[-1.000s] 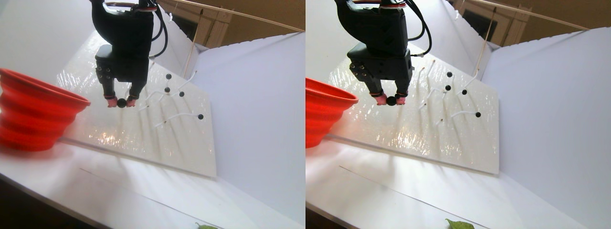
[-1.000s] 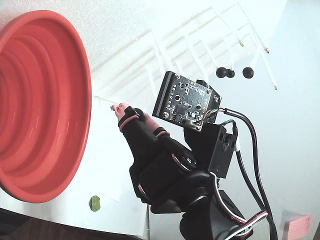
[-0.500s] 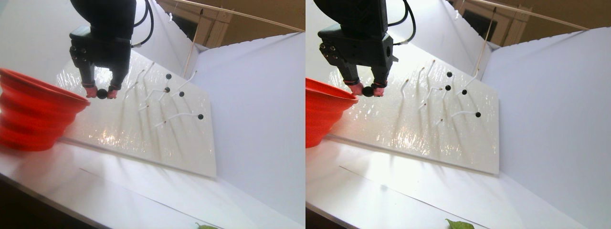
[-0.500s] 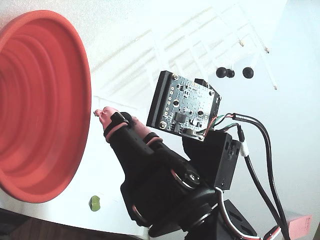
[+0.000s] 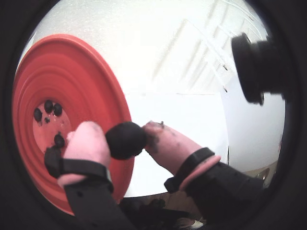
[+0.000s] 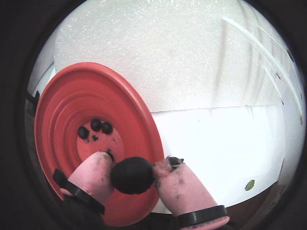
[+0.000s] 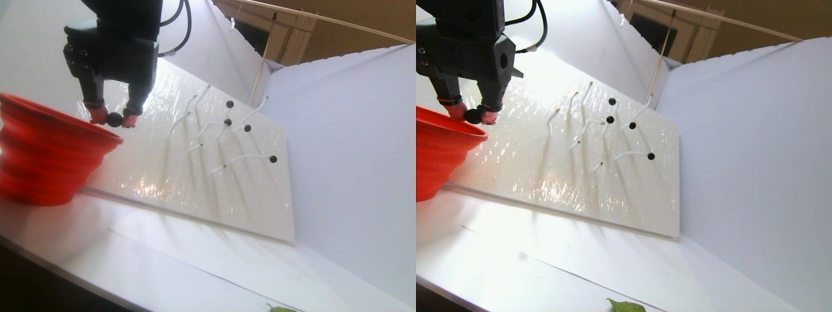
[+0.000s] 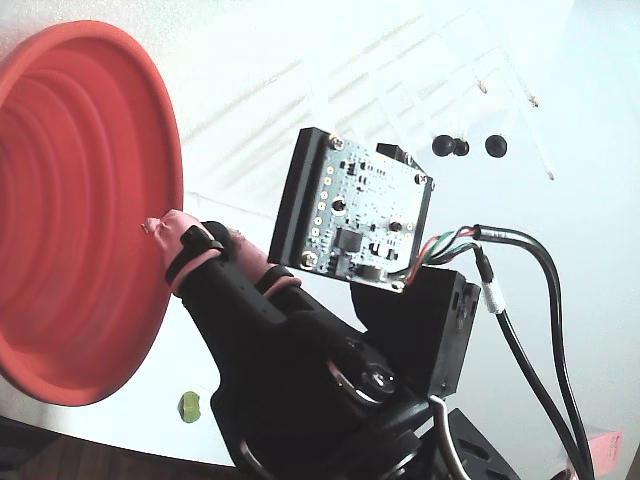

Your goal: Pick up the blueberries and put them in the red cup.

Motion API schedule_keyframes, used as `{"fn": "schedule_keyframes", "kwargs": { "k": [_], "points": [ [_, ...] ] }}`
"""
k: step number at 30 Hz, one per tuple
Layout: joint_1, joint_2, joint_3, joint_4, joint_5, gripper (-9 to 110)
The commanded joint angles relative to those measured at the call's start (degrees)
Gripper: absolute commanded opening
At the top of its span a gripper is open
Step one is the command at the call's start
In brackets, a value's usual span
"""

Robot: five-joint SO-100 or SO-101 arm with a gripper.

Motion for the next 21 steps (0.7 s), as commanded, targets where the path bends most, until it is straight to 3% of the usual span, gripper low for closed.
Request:
{"fn": "schedule_keyframes", "kwargs": {
  "k": [1,21],
  "points": [
    [-0.9,4.0,-1.8,-0.1,1.8,16],
    [-4.0,2.6,-2.6,-2.1,6.6,19]
  ]
}}
